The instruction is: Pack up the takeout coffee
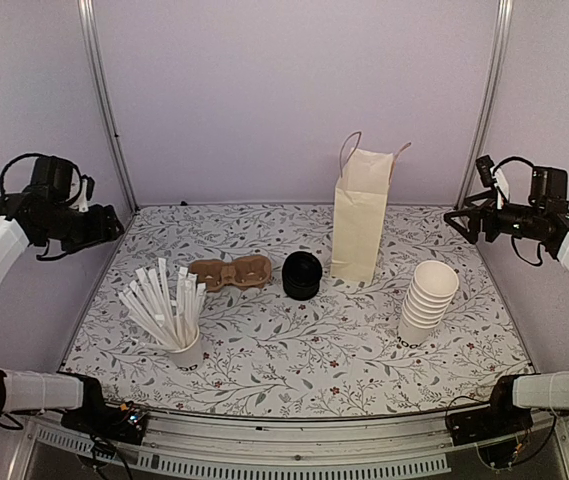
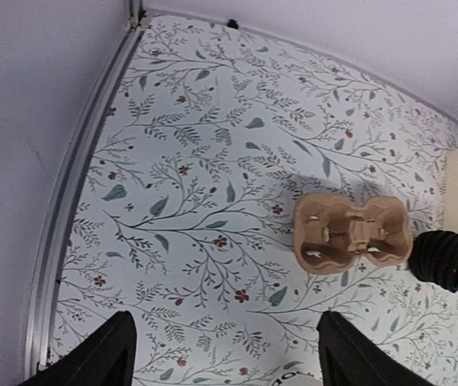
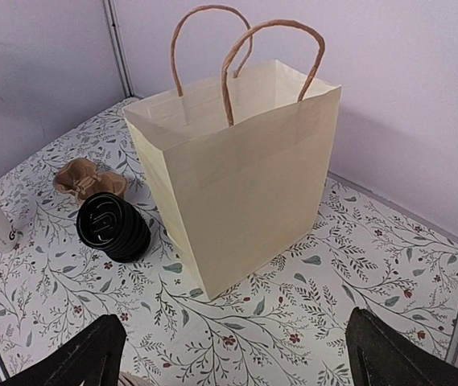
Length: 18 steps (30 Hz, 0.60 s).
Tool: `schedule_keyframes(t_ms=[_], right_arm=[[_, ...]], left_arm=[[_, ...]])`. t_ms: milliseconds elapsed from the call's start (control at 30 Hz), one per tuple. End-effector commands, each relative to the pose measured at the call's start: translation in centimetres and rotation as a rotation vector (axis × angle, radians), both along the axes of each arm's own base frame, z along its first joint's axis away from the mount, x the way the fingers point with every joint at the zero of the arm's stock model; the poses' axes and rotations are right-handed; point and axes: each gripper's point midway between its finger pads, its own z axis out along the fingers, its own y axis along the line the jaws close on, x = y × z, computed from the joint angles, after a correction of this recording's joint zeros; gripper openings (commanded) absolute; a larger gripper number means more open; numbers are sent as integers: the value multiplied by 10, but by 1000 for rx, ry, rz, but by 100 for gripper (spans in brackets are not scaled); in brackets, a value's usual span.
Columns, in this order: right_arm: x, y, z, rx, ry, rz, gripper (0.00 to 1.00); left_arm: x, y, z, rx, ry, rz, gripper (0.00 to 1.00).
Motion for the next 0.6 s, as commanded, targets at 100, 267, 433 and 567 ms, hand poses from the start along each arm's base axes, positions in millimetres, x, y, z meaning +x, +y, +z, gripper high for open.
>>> schedule_keyframes(t_ms=[100,267,433,567], right_arm=[[-16,13,7,27,-20,101,99],[-18,14,0,27,-7,108,99],[-18,14,-4,22,1,106,99],[-16,14,-2,21,0,116,99]], left_arm=[[-24,4,-91,-251,222,71,75],[-41,-22,-108,-365,266,-12,56],[-66,-41,-111,-381,307,-105,52],[-83,-66,-123,-407,351,-211,54]])
